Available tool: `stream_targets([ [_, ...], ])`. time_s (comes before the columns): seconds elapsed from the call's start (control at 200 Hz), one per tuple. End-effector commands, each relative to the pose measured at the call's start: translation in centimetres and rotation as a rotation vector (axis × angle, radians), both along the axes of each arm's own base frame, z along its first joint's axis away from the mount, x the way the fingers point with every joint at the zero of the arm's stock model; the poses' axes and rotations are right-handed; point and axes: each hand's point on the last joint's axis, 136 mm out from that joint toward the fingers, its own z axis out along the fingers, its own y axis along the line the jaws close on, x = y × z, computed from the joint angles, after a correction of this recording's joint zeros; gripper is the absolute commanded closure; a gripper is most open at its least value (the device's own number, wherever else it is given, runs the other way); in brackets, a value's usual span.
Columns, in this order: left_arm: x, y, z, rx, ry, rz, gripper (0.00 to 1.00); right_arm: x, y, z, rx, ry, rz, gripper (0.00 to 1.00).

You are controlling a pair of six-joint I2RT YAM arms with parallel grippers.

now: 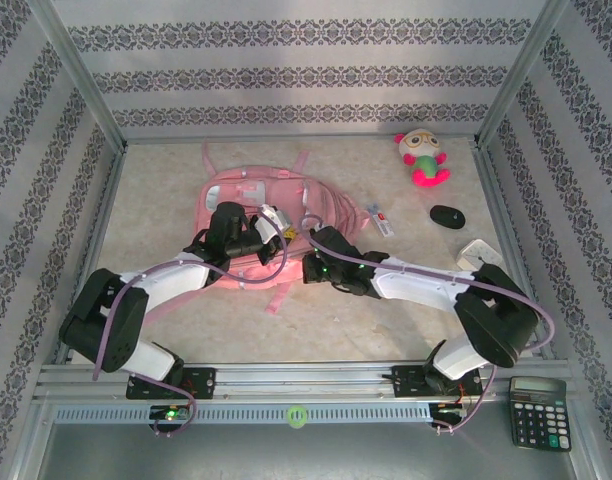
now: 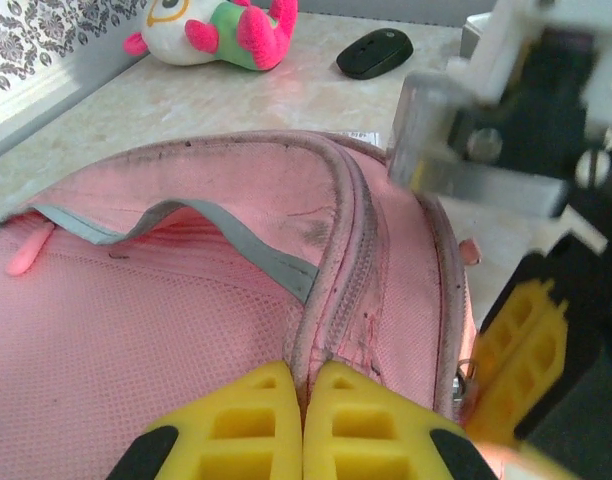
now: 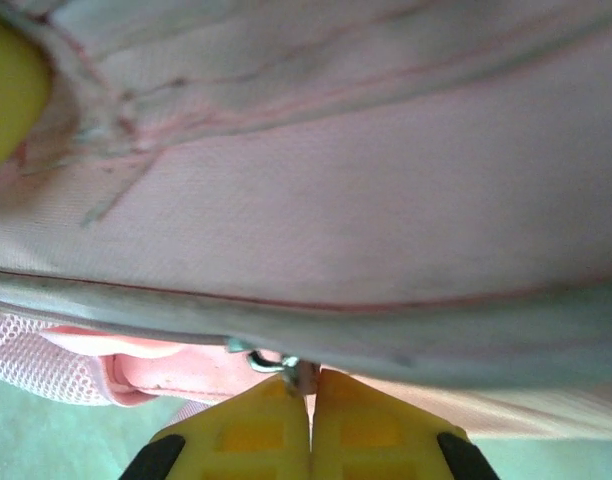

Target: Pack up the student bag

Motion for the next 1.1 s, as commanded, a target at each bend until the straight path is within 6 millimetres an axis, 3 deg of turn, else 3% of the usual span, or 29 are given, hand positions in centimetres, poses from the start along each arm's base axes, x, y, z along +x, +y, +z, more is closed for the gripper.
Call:
stream_targets([
  [0.0,-0.1,1.7,-0.5,0.138,-0.004,0.006,1.0,-0.2,-1.6,0.5,0.02,0.008,0.022,1.0],
  [0.105,-0.7,2.2,-0.8,0.191,-0.015,-0.018,0.89,-1.2,-0.2,0.9,0.083,0.033,0.143,1.0],
  [0.31,-3.2,1.2,0.7,0.157,-0.034,-0.152,0.44,-2.1,1.1,1.6,0.143,0.044,0.24,1.0],
  [0.37,-3.9,0.9,0.4,0.167,-0.046,-0.189,0.38,-2.3,1.2,2.0,0.153,0.038,0.245,1.0],
  [0.495,-3.8,0.6,-1.1,0.247,-0.087,-0.195,0.36,-2.5,1.1,2.4,0.168,0.032,0.251,1.0],
  [0.61,-3.0,0.5,-3.2,0.353,-0.092,-0.192,0.38,-2.3,0.7,2.4,0.18,0.039,0.24,1.0],
  [0.695,-2.7,1.2,-4.9,0.437,-0.075,-0.191,0.58,-2.2,0.3,2.4,0.189,0.051,0.234,1.0],
  [0.879,-5.3,3.2,-6.9,0.578,-0.021,-0.305,0.97,-1.8,-1.8,1.7,0.181,0.102,0.186,1.0],
  [1.094,-6.6,6.7,-5.7,0.609,0.023,-0.312,1.0,-2.0,-4.1,0.4,0.128,0.154,0.182,1.0],
])
